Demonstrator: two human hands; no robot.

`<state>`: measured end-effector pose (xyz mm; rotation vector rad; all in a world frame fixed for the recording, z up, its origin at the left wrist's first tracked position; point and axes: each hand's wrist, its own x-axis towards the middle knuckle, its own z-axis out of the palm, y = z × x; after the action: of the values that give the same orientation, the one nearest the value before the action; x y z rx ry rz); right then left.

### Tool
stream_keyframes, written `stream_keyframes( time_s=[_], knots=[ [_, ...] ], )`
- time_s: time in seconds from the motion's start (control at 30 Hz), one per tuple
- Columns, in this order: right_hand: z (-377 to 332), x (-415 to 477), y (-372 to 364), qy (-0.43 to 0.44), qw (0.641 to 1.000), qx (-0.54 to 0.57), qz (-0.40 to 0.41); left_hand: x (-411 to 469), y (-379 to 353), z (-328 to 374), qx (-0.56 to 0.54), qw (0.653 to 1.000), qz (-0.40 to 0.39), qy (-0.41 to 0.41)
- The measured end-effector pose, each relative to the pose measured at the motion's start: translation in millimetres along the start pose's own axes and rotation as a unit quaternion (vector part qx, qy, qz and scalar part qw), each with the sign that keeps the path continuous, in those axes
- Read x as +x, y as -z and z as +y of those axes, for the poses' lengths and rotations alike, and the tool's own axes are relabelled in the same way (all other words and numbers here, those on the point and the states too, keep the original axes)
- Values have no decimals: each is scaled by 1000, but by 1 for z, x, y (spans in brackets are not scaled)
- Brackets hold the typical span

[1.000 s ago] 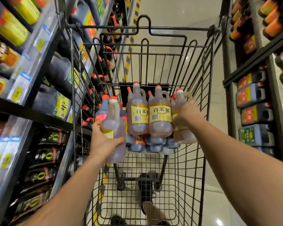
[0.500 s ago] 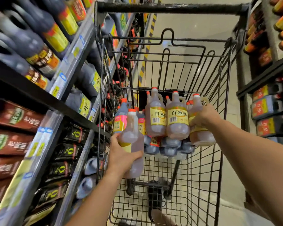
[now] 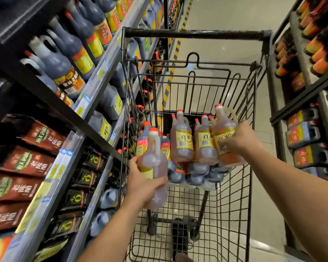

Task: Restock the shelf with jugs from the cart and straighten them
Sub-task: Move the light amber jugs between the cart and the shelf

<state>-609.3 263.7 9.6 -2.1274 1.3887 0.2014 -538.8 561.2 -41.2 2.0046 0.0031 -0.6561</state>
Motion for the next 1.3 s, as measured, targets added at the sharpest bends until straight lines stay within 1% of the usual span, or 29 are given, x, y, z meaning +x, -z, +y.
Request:
stream_keyframes(
  time_s=[0.2,0.3,0.5,0.63,0.7,0.87,1.0,1.13,1.3],
  knots=[
    [-5,-12,0,46,998,-7,-39,-8,2,-1,1,1000,7,-2],
    [-5,-14,-6,52,997,20,-59,-9,4,-2,-3,1000,13,-5],
    [3,-11,-22,61,998,-23,-22,-5,7,-5,10,1000,22,7],
    [22,0,-36,28,999,19,-38,-1,6,-10,1,1000,19,10],
    [26,7,-41,26,998,48,-44,1,5,-13,-8,1000,17,13],
    [30,14,-55,14,998,65,2,7,1,-18,-2,1000,14,28],
    [34,18,-58,8,996,83,9,11,0,-19,3,1000,12,29],
    [30,12,-52,50,996,66,16,13,1,-13,-10,1000,13,21],
    [11,-6,-32,109,988,107,30,8,8,7,-19,1000,24,-6]
  ],
)
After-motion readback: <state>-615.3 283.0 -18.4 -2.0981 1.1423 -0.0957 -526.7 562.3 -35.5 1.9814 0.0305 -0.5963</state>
